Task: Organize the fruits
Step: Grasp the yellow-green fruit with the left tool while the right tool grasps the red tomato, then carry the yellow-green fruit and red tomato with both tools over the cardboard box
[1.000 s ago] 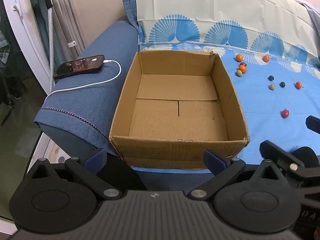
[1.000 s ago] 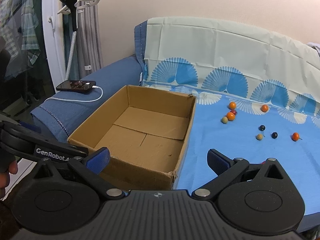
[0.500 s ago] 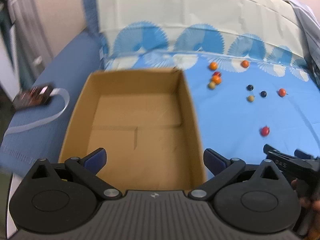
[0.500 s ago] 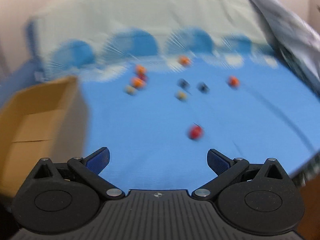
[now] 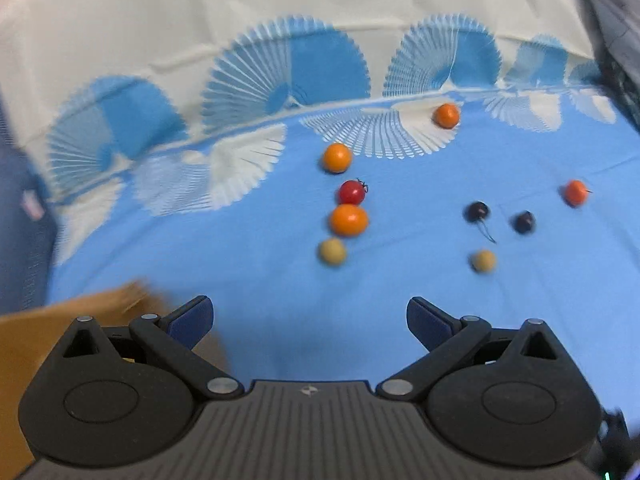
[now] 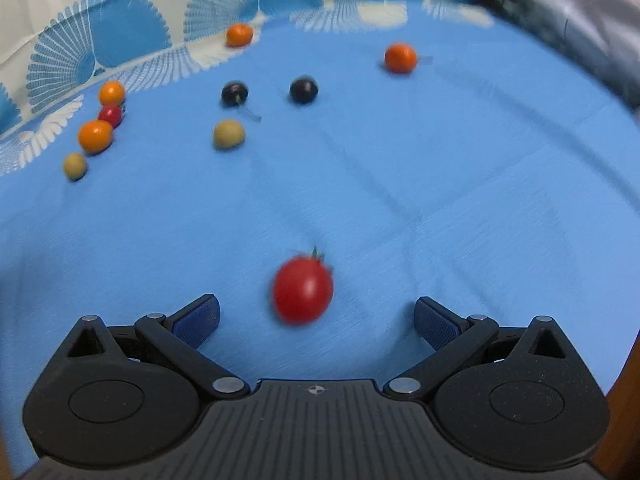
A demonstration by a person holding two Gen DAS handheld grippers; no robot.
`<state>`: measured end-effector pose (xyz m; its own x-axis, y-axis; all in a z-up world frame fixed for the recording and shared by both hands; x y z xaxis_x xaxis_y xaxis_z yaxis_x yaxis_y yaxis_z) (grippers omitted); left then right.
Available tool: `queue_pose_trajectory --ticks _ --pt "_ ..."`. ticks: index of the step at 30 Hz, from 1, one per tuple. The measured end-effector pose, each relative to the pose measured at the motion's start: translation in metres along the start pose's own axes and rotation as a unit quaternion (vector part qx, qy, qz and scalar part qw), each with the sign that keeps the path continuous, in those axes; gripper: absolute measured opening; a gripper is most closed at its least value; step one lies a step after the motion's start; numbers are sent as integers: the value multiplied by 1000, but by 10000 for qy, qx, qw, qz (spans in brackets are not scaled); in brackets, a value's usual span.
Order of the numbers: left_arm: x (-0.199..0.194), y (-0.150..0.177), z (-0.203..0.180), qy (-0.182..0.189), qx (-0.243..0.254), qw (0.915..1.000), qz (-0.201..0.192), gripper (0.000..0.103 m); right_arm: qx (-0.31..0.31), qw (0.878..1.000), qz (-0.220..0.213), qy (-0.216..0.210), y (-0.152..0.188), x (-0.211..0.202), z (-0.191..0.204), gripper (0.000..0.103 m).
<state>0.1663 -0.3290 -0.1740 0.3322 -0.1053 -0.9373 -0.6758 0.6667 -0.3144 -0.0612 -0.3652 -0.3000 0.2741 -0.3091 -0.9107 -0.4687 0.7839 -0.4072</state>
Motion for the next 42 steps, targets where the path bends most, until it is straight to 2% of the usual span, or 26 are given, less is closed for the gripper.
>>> queue_pose_trajectory --ticks 3,6,9,11,14,15,16,17,18,19,20,23,26,29,32,36,42 --pt "56 -32 0 173 -238 9989 361 103 29 9998 -170 109 -2 7 1 102" --pt "94 -53 4 149 -468 9974 532 103 66 9996 -244 153 -6 9 3 102" --pt "121 -58 4 123 -471 9950 869 103 38 9995 -241 208 -6 7 3 102" --pt "131 -57 3 -30 -395 9937 1044 103 9 9994 -244 265 -4 5 4 102" --pt "137 -56 2 -183 -299 9940 1037 102 -45 9990 -302 336 0 3 6 102" --pt "137 -57 2 -131 -266 9946 993 94 -37 9990 -300 317 0 2 5 102" --pt "135 -58 1 -8 -253 9954 920 74 -36 9993 -288 240 -1 2 4 100" --pt "132 -59 2 176 -311 9954 886 63 -77 9994 -329 124 -1 -1 5 90" --pt "131 -61 3 323 -391 9944 925 40 -105 9989 -443 139 -1 -5 5 64" --pt "130 -62 3 468 -479 9930 976 29 -136 9981 -572 160 -1 -9 5 45" --pt "126 -62 3 522 -528 9924 982 29 -131 9980 -607 139 -1 -11 5 30" --pt "114 -60 4 545 -450 9943 797 29 106 9973 -714 -148 -4 -16 -3 30" --pt "95 -54 6 682 -430 9940 740 29 369 9927 -1091 -346 -9 -27 -12 30" --pt "64 -43 4 745 -350 9952 537 29 594 9885 -1307 -475 -14 -34 -23 30" --pt "21 -26 7 959 -364 9943 305 29 815 9863 -1292 -621 -15 -36 -32 30" --pt "-41 18 21 1103 -458 9928 43 29 779 9858 -1251 -810 -12 -49 -37 30" --pt "-124 106 55 1014 -631 9926 -218 29 624 9797 -1445 -1238 10 -115 -44 30"
Point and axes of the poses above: each gripper's, at about its wrist camera, not at the fingertips, and x roughly the way its jaws point, z to its left, y to its underside, the point moved 6 cm from there along x, roughly the way its jaws point, and after that the axes turned 15 degrees about z, right-handed, at the moved point
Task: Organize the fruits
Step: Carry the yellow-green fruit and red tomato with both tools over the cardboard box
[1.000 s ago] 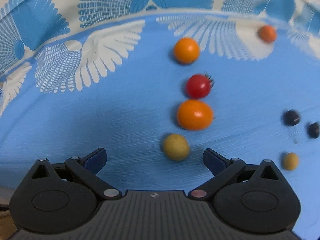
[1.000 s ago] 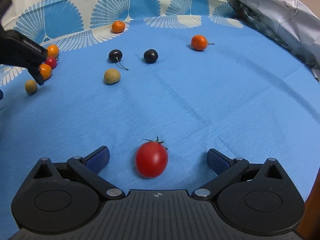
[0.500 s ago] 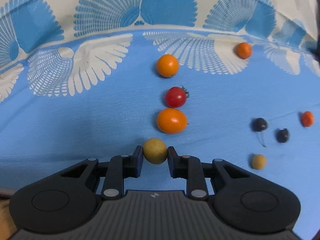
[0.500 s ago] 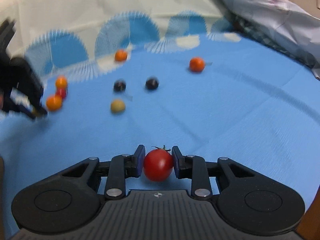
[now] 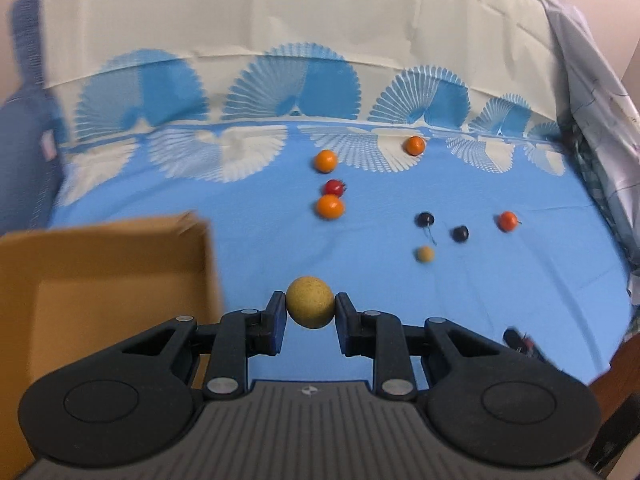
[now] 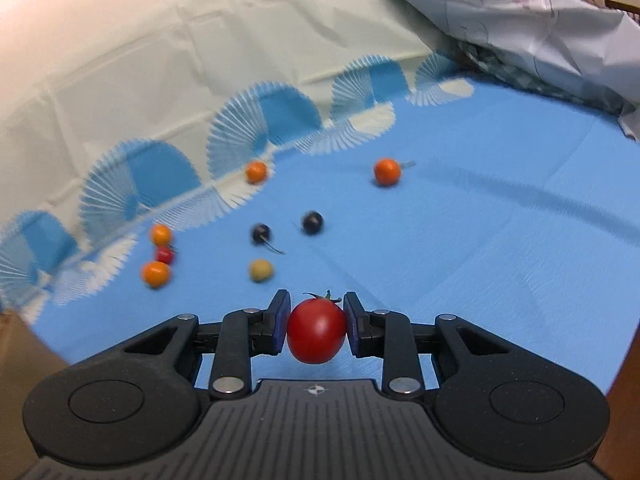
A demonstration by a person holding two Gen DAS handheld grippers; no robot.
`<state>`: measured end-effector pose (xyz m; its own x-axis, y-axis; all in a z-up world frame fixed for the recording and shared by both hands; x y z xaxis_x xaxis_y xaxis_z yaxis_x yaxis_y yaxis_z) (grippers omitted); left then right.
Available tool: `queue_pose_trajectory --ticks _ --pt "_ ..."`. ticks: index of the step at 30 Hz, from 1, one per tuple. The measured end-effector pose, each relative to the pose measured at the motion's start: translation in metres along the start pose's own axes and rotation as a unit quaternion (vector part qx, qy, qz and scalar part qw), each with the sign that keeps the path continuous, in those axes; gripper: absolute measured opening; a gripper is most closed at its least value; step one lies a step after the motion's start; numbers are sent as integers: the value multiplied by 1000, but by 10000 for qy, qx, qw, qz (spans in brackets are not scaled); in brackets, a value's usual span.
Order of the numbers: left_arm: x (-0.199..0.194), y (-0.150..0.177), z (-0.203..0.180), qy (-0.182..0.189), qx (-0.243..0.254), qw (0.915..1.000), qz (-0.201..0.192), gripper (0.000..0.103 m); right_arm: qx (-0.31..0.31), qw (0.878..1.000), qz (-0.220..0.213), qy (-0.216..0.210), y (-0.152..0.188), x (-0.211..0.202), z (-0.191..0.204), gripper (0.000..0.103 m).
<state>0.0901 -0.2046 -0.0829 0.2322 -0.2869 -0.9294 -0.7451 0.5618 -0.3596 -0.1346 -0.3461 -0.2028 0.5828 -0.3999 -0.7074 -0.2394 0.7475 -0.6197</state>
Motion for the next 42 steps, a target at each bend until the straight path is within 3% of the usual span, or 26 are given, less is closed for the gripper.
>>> queue_pose_trajectory --ticks 8,14,23,29,42 --pt "-79 99 51 -267 -426 9985 -195 29 -670 9924 135 -1025 47 -113 33 30" --pt "-120 164 84 -347 -663 9965 -371 29 -1255 9772 384 -1670 84 -172 75 30" --pt "-148 246 114 -397 -1050 9923 -530 29 -2215 9518 374 -2086 127 -236 123 30" --pt "-154 275 125 -387 -1172 9906 -581 29 -2591 9429 302 -2072 136 -254 135 30" --pt "-158 280 131 -168 -1238 9895 -721 29 -2842 9382 259 -1960 138 -259 153 30"
Point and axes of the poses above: each gripper's, at about its wrist camera, not at the fingertips, and x roughly the way its jaws point, z to its left, y to its underside, the point moved 6 cm from there along x, roughly the way its jaws point, and after that the axes turned 15 degrees about z, right-handed, at the moved point
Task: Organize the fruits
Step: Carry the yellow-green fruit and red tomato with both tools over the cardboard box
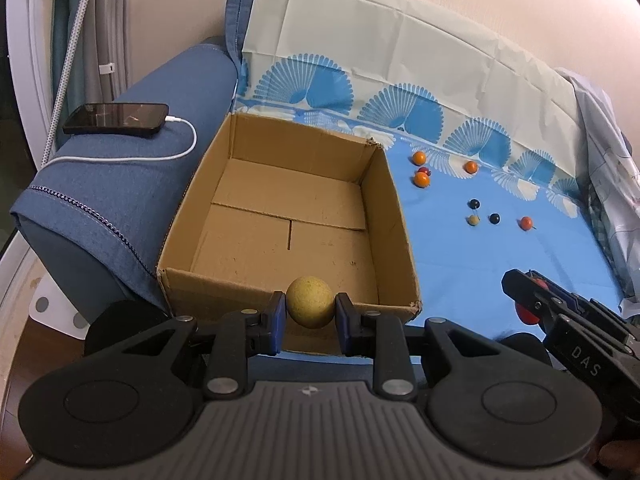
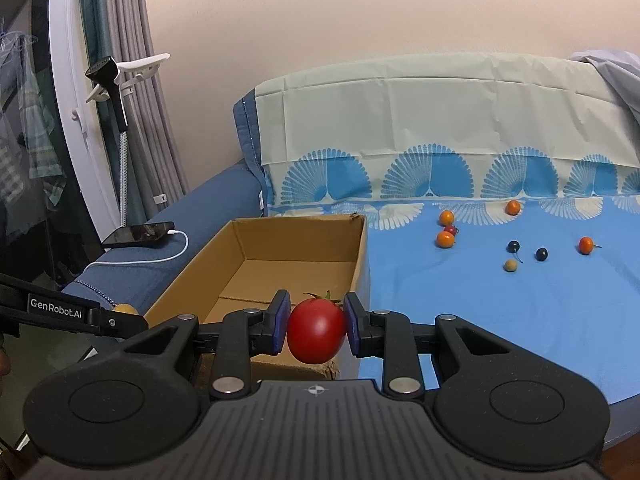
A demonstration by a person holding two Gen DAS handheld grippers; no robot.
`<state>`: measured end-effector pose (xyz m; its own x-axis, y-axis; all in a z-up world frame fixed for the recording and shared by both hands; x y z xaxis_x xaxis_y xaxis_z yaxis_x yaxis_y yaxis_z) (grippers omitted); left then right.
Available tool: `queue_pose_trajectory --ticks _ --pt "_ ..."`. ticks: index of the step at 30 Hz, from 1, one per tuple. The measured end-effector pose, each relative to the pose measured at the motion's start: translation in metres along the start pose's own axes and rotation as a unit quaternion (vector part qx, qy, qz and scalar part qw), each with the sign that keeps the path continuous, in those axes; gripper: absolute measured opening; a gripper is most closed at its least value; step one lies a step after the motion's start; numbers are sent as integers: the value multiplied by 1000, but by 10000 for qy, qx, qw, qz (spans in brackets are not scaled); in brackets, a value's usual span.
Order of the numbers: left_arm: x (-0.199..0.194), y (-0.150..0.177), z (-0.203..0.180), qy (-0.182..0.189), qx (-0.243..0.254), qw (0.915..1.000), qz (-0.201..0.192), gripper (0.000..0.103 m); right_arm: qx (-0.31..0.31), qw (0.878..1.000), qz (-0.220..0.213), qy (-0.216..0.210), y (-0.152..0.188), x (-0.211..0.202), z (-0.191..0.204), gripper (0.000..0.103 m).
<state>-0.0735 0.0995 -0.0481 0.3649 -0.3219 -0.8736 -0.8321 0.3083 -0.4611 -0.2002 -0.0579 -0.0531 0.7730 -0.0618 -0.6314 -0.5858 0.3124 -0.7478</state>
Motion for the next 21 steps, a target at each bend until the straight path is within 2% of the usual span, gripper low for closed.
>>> queue_pose_trajectory --ticks 21 --pt "9 -3 8 53 -98 9999 76 29 23 9998 192 28 -1 13 0 30"
Point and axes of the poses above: each gripper's, at about its wrist camera, not at the fingertips, and x roughly the way its jaws point, z to its left, y to its underside, the point moved 6 cm from there along x, roughly the way its jaws point, and after that the axes turned 15 degrees about z, right-handed, at the moved point
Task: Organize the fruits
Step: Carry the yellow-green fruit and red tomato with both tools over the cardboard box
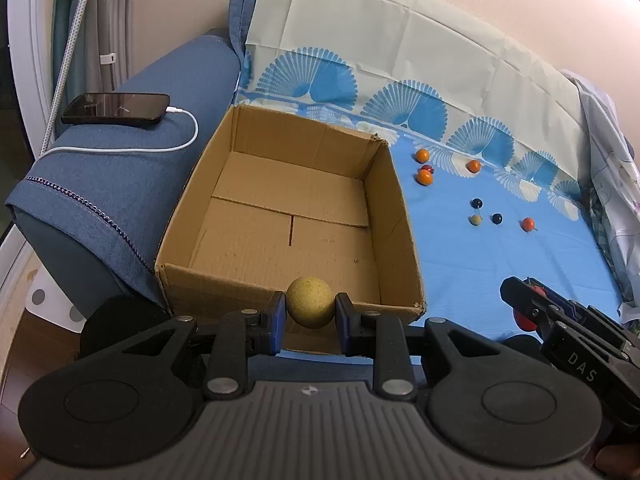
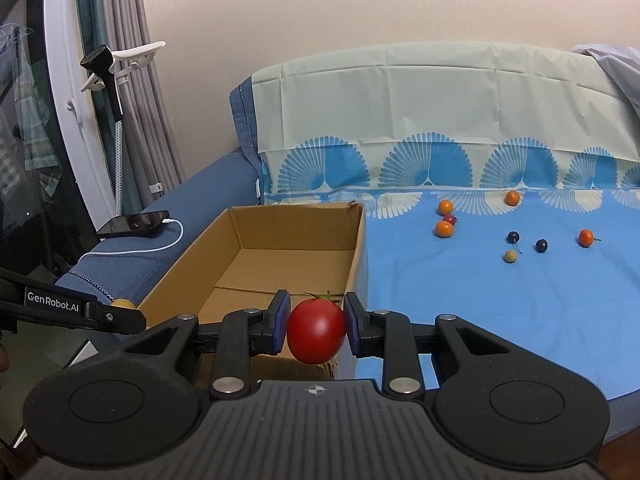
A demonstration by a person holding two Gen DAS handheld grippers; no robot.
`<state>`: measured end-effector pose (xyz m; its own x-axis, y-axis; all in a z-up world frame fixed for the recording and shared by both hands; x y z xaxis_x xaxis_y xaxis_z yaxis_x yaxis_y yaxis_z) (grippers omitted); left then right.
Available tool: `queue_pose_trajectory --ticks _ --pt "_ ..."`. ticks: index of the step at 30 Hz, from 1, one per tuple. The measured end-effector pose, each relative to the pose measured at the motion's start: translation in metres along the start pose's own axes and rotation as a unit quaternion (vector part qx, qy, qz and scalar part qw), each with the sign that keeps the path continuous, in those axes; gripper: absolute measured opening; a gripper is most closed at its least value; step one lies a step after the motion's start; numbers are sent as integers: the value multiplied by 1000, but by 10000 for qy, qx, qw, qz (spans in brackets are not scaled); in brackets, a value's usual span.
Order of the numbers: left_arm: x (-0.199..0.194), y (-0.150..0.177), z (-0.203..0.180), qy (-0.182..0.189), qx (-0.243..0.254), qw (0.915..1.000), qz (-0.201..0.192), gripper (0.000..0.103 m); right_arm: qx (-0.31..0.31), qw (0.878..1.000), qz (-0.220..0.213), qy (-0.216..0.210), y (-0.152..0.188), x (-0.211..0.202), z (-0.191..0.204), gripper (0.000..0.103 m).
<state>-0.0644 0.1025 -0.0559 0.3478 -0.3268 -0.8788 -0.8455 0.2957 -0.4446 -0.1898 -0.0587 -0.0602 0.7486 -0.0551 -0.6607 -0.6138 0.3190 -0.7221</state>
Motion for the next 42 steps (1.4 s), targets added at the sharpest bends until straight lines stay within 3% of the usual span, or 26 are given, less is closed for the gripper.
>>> queue_pose_trajectory --ticks 22,32,42 --pt "17 -12 11 1 -136 9998 124 29 35 9997 211 67 1 20 -4 30" --pt "20 -39 16 -61 -204 9997 -102 29 -69 9997 234 45 -9 34 8 30" --pt "47 -70 30 -147 -323 9994 20 29 -308 9981 507 -152 -27 75 32 30"
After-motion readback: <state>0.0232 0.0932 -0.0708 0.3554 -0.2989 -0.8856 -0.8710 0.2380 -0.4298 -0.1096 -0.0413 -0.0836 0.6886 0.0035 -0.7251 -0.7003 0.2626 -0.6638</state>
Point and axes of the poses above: each gripper's, at about its wrist camera, not at the fingertips, and x roughly the way its jaws point, z to its left, y to its underside, the point moved 6 cm from there along x, roughly the way its jaws point, and after that the axes turned 15 degrees about z, right-handed, at the moved point
